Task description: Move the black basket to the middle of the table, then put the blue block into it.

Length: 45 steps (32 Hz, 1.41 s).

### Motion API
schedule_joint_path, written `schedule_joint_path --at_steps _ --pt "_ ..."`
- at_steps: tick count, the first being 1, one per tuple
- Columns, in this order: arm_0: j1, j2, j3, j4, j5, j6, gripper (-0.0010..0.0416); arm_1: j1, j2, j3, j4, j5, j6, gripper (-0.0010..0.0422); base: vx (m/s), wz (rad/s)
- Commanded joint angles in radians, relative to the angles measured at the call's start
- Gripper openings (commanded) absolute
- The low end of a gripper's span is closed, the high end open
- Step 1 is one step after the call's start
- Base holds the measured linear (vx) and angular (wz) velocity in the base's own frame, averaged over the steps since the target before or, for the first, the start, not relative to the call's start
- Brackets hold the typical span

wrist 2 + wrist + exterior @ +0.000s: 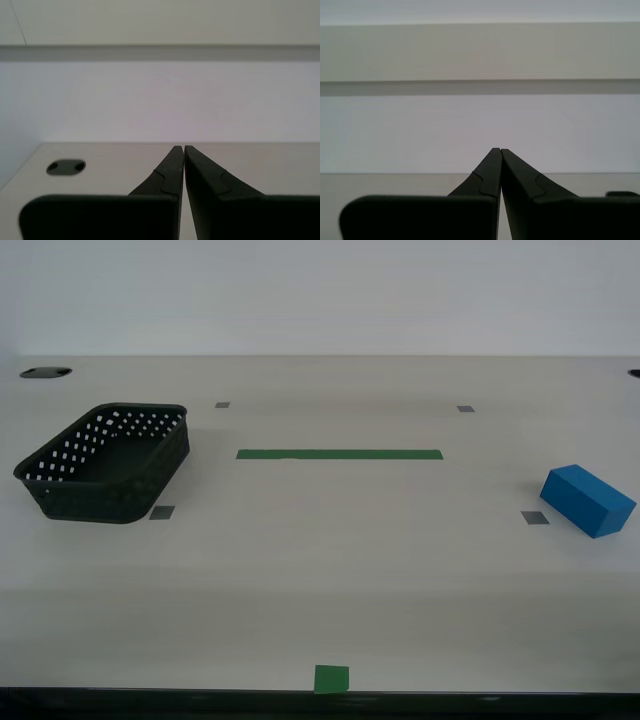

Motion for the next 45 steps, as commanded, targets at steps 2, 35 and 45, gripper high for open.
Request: schedule_joint_path --at_steps 2,35,45 --pt "0.0 0.0 0.008 -0.068 0.0 0.017 0.0 0.0 0.0 0.07 -0.206 -0.001 0.002 0.0 0.0 0.0" --pt "0.001 0.002 0.462 -1.257 0.0 0.013 0.0001 0.002 0.168 0.28 -1.008 -0.066 0.035 0.0 0.0 0.0" --pt "0.001 0.002 0.444 -1.274 0.0 0.013 0.0 0.005 0.446 0.281 -0.939 -0.061 0.041 0.006 0.0 0.0"
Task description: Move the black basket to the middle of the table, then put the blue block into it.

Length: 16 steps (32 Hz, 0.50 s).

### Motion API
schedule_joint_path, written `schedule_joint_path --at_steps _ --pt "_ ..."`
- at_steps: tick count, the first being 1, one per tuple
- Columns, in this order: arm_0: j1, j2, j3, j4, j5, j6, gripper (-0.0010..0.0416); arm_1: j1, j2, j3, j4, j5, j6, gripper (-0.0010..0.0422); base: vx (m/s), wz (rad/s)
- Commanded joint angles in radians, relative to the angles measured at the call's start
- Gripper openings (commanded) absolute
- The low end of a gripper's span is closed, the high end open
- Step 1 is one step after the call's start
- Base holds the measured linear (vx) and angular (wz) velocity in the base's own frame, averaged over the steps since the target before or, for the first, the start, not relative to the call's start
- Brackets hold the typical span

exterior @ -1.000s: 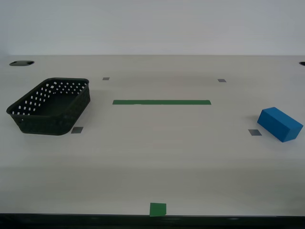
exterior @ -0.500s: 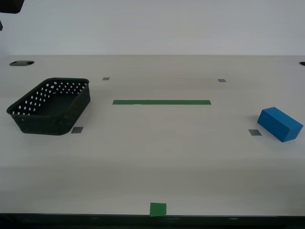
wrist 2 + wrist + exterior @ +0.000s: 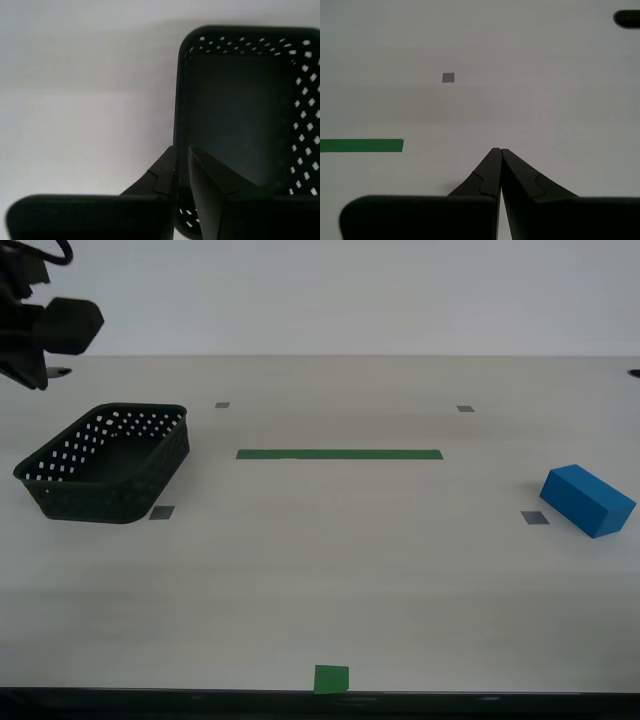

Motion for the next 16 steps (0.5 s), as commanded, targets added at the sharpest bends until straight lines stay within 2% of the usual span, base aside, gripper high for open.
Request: schedule_joint_path --at_steps 1,4,5,10,12,16 --pt "0.0 0.0 0.0 0.0 0.0 -0.003 0.0 0.002 0.126 0.005 0.018 0.003 -0.005 0.0089 0.0 0.0" --pt "0.0 0.0 0.0 0.002 0.0 -0.003 0.0 0.003 0.2 0.011 0.018 0.002 -0.006 0.0142 0.0 0.0" --pt "0.0 0.0 0.0 0.002 0.0 -0.003 0.0 0.003 0.238 0.014 0.023 0.002 -0.008 0.0178 0.0 0.0" --pt "0.001 0.0 0.0 0.004 0.0 -0.003 0.0 0.005 0.299 0.014 0.078 -0.015 -0.023 0.0256 0.0 0.0" --pt "0.001 0.0 0.0 0.007 0.0 -0.003 0.0 0.005 0.309 0.015 0.108 -0.031 -0.026 0.0276 0.0 0.0" --pt "0.002 0.0 0.0 0.012 0.0 -0.003 0.0 0.006 0.323 0.017 0.154 -0.031 -0.027 0.0276 0.0 0.0"
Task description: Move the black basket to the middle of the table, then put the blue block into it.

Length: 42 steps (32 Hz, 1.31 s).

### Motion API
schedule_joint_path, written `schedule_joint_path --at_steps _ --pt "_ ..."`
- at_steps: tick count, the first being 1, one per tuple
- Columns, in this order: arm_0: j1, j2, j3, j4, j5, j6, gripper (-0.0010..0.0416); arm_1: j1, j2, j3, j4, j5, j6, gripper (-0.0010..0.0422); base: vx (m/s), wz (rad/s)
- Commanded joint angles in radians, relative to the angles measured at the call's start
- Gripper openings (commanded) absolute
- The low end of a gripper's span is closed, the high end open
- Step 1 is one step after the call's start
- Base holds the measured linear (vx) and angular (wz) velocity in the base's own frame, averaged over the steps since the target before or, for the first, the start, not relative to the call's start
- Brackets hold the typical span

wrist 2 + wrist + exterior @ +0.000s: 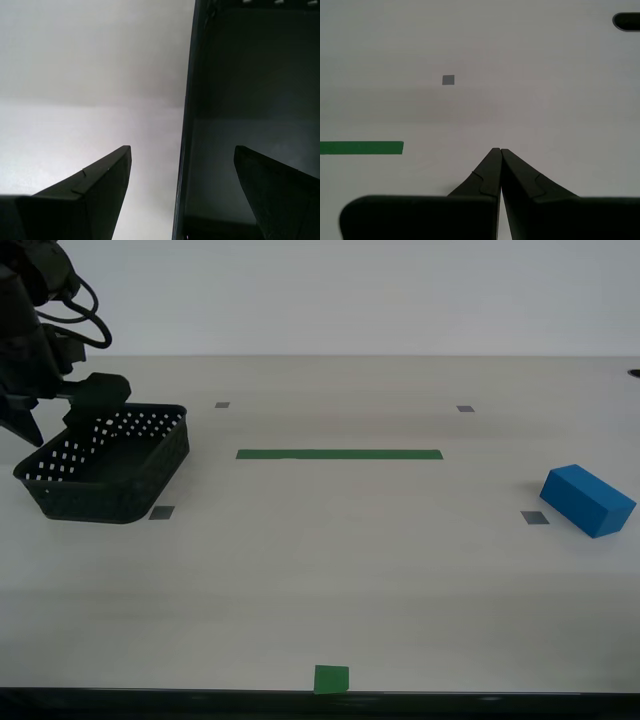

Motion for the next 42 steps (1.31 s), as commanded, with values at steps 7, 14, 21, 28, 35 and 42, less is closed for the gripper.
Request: schedule_joint_path --at_steps 7,14,21,28,35,42 --pt "0.002 0.0 0.0 0.01 0.0 -0.003 0.0 0.001 0.127 0.036 0.01 -0.001 -0.023 0.0272 0.0 0.0" --pt "0.003 0.0 0.0 0.01 -0.001 -0.003 0.0 -0.001 0.154 0.051 0.011 -0.001 -0.029 0.0238 0.0 0.0" --pt "0.003 0.0 0.0 0.016 -0.001 -0.002 0.0 -0.002 0.154 0.051 0.002 0.001 -0.029 0.0036 0.0 0.0" --pt "0.003 0.0 0.0 0.018 0.0 -0.002 0.0 -0.002 0.145 0.051 -0.02 0.066 -0.088 -0.0001 0.0 0.0" --pt "0.003 0.0 0.0 0.02 0.0 0.0 0.0 -0.031 0.022 0.051 -0.076 0.22 -0.176 -0.0001 0.0 0.0" --pt "0.004 0.0 0.0 0.023 -0.001 0.002 0.0001 -0.137 -0.143 0.051 -0.113 0.221 -0.25 -0.0001 0.0 0.0"
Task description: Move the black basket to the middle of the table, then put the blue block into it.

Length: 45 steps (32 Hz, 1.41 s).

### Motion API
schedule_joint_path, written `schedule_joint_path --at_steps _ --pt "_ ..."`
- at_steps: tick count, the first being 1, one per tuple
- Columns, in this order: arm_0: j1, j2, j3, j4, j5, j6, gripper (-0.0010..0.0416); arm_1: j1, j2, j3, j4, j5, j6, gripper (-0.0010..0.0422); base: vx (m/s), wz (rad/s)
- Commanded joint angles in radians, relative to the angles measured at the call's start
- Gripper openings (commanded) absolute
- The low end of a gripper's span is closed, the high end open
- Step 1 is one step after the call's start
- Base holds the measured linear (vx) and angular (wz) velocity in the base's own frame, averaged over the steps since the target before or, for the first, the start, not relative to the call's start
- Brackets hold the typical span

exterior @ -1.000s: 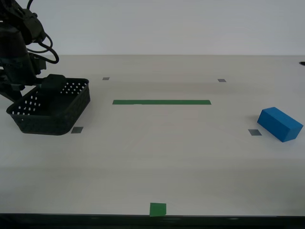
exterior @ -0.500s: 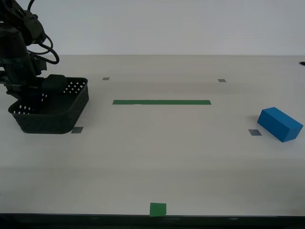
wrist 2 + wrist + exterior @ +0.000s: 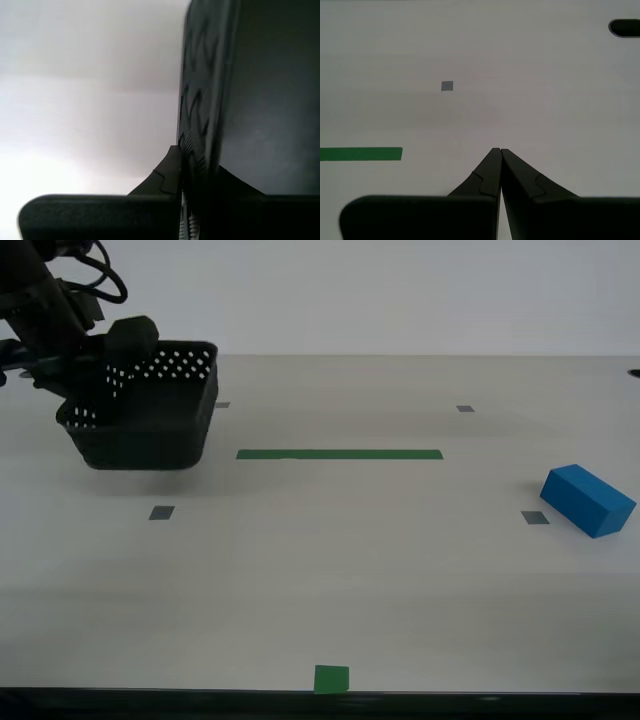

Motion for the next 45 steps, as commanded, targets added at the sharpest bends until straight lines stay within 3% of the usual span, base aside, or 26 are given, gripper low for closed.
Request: schedule_joint_path --at_steps 1,7,16,22,29,36,40,45 --pt "0.001 0.0 0.0 0.001 0.0 0.0 0.0 -0.046 -0.045 0.0 -0.003 0.003 -0.034 -0.0001 0.0 0.0" --pt "0.002 0.0 0.0 0.0 -0.001 0.007 0.0 -0.164 -0.039 0.082 -0.002 0.002 -0.096 -0.0001 0.0 0.0" --pt "0.003 0.0 0.0 -0.001 -0.001 0.008 0.0001 -0.237 -0.025 0.237 0.005 0.003 -0.145 -0.0001 0.0 0.0" --pt "0.005 0.0 0.0 -0.001 -0.001 0.008 0.0 -0.337 0.093 0.365 -0.02 0.012 -0.137 -0.0001 0.0 0.0" --pt "0.006 0.0 0.0 -0.016 -0.001 0.008 0.0 -0.464 0.336 0.563 -0.064 0.012 -0.122 -0.0001 0.0 0.0" --pt "0.007 0.0 0.0 -0.04 -0.001 0.008 0.0 -0.479 0.52 0.709 -0.078 0.013 -0.117 0.0 0.0 0.0" --pt "0.007 0.0 0.0 -0.054 -0.001 0.008 0.0 -0.48 0.556 0.737 -0.089 0.077 -0.087 0.0 0.0 0.0" --pt "0.007 0.0 0.0 -0.054 -0.001 0.008 0.0001 -0.479 0.555 0.737 -0.095 0.062 -0.066 0.0023 0.0 0.0"
